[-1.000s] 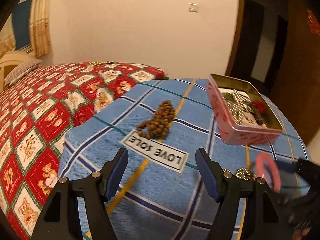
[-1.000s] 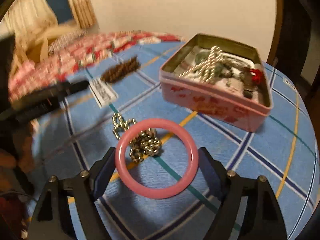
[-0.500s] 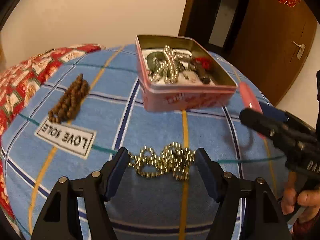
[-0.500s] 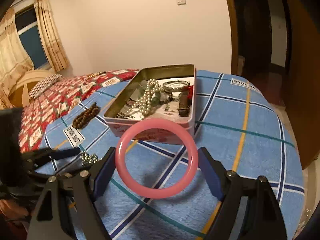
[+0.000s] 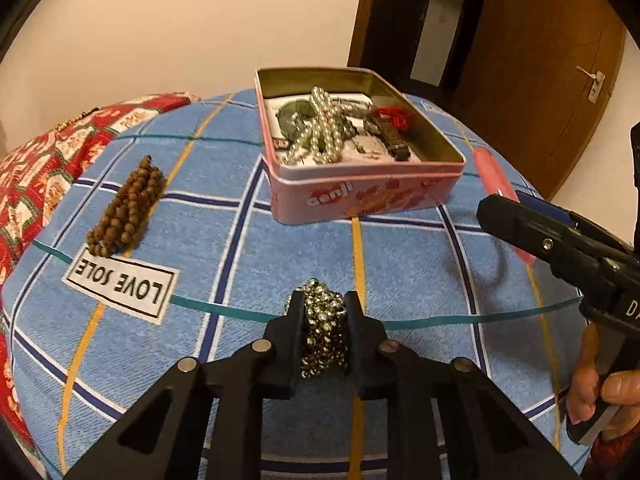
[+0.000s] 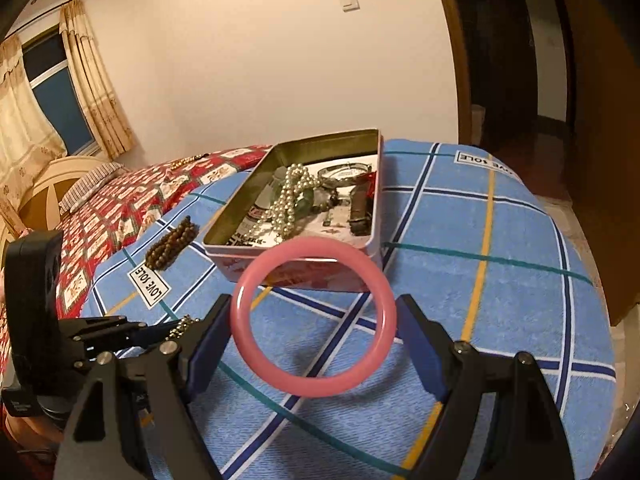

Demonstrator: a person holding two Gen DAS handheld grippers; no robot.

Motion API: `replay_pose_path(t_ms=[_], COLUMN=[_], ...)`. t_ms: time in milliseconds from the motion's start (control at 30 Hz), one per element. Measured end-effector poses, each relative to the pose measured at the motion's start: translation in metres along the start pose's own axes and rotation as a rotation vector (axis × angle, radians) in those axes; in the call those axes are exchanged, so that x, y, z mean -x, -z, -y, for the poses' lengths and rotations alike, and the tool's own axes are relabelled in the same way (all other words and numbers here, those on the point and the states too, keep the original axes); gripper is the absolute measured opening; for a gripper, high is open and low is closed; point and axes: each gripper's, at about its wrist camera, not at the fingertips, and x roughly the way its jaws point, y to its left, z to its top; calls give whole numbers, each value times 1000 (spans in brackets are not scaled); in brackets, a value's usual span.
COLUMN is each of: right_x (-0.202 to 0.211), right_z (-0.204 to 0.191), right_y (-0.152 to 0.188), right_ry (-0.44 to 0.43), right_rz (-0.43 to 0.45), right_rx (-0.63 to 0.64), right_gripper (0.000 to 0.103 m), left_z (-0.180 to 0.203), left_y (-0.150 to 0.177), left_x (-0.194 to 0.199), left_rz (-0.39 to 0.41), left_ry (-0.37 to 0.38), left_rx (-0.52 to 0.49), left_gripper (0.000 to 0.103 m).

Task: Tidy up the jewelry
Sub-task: 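Lift the pink bangle with the right tool while the left tool grasps the gold bead chain, then lower the gold chain into the tin with the left tool while the right tool drops the pink bangle there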

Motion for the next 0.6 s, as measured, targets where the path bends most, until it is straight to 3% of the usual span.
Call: replay_pose_path(t_ms=[433,600], right_x=[18,18], right_z=[-1,1], right_y=[-17,-43], right_ry=[36,50], right_rz=[93,142], right_rx=[21,18], right_gripper=[83,83], left_z=[0,-7], left_y=[-21,-44], left_x=[61,59], left_rz=[333,390], left_ry=[42,57], left_rx=[44,101], left_gripper=[15,15])
